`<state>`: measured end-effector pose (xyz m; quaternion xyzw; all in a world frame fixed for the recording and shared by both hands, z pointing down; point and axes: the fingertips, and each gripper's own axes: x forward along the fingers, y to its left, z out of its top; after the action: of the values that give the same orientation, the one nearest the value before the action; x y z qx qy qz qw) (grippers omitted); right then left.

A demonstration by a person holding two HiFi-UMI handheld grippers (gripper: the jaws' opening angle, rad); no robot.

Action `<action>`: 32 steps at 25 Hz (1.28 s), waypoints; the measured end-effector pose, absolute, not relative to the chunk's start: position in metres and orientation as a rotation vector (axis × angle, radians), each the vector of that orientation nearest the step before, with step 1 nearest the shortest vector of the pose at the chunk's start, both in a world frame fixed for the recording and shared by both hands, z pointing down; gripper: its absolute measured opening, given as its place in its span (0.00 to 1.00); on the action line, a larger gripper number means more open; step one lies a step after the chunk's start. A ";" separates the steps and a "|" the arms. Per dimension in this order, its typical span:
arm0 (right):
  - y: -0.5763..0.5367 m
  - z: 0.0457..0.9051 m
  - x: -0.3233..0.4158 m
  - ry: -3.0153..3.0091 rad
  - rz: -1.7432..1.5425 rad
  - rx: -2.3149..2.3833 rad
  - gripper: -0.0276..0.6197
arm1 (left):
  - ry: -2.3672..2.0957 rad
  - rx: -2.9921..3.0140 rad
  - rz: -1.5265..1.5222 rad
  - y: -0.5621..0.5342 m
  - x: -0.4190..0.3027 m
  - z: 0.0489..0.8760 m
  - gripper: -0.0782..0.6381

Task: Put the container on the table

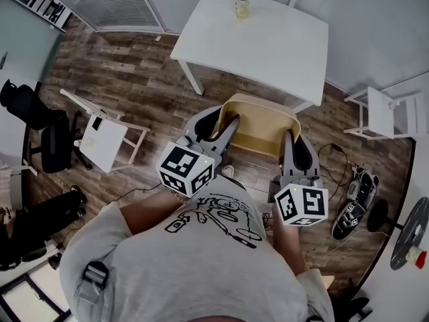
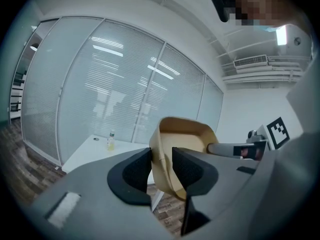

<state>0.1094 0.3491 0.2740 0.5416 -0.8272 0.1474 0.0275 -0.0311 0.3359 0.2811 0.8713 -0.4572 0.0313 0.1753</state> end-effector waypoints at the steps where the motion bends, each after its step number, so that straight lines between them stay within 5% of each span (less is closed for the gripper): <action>1: 0.343 0.275 0.108 -2.552 0.456 1.672 0.08 | -1.294 2.467 0.087 0.330 -0.032 0.282 0.27; 32: 0.115 0.280 0.016 -2.483 0.457 1.683 0.08 | -1.226 2.437 0.050 0.099 -0.124 0.294 0.27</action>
<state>0.0163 0.1151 0.2799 0.5538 -0.8172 0.1505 0.0536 -0.1241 0.0989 0.2944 0.8743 -0.4397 0.0179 0.2049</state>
